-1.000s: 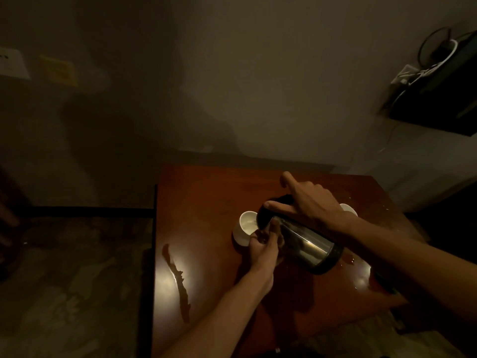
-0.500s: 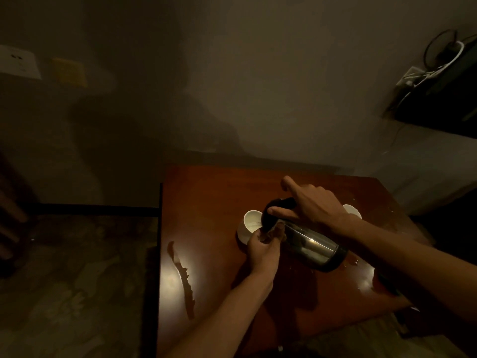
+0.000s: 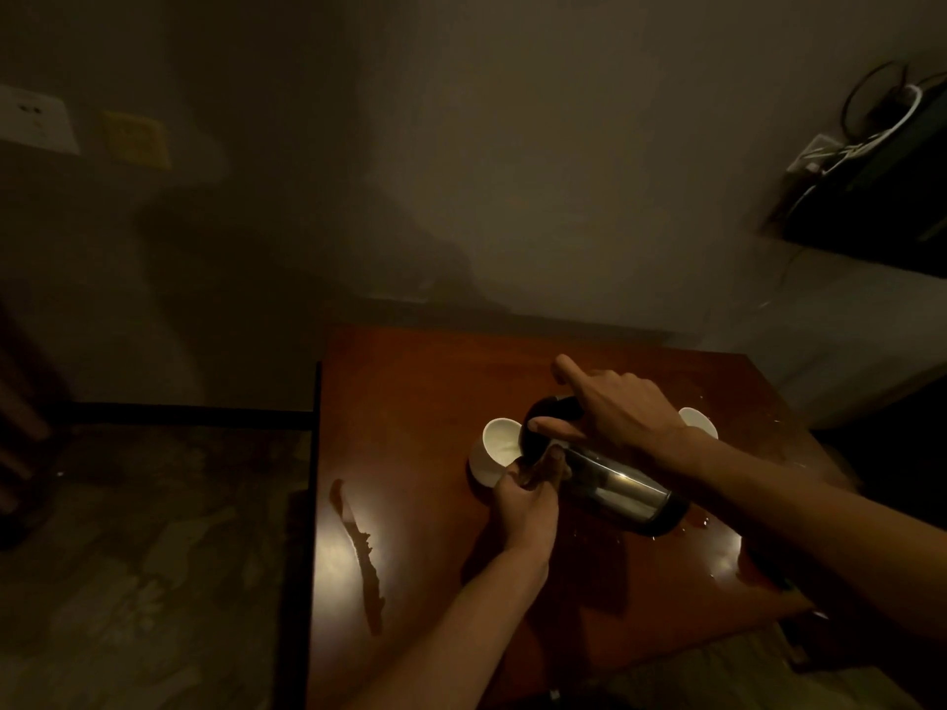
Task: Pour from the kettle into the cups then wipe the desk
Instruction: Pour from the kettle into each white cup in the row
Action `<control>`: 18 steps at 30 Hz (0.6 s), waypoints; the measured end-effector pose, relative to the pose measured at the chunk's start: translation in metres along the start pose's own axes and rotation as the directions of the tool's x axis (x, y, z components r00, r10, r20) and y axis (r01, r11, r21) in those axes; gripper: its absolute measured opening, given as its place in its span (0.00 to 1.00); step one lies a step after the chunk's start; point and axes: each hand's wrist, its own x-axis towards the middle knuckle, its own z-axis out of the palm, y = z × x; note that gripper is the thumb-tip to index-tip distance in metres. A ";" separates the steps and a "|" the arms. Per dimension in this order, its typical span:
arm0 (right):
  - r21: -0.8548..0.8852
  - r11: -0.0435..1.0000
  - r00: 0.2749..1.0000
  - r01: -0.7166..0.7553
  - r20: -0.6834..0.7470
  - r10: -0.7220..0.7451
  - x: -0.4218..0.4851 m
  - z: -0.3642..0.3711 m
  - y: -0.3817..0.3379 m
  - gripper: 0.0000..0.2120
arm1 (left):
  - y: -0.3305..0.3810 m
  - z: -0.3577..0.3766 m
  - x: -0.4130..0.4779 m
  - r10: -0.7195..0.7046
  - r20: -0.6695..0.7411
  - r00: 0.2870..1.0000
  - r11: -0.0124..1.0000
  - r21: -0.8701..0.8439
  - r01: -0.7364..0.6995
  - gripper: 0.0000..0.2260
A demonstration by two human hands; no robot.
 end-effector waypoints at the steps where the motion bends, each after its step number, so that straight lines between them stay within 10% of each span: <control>1: -0.005 1.000 1.000 0.002 0.002 -0.002 0.000 0.000 0.000 0.36 | -0.001 0.000 0.001 -0.001 0.003 1.000 1.000 0.005 0.001 0.39; 8: -0.015 1.000 1.000 0.005 0.005 -0.005 0.004 -0.001 -0.001 0.33 | 0.005 0.001 0.003 -0.051 0.007 0.999 0.998 0.021 0.051 0.24; 18: -0.031 0.999 1.000 0.012 0.029 -0.011 0.010 0.001 -0.002 0.34 | 0.007 0.000 0.003 -0.044 0.013 0.999 0.999 0.005 0.043 0.39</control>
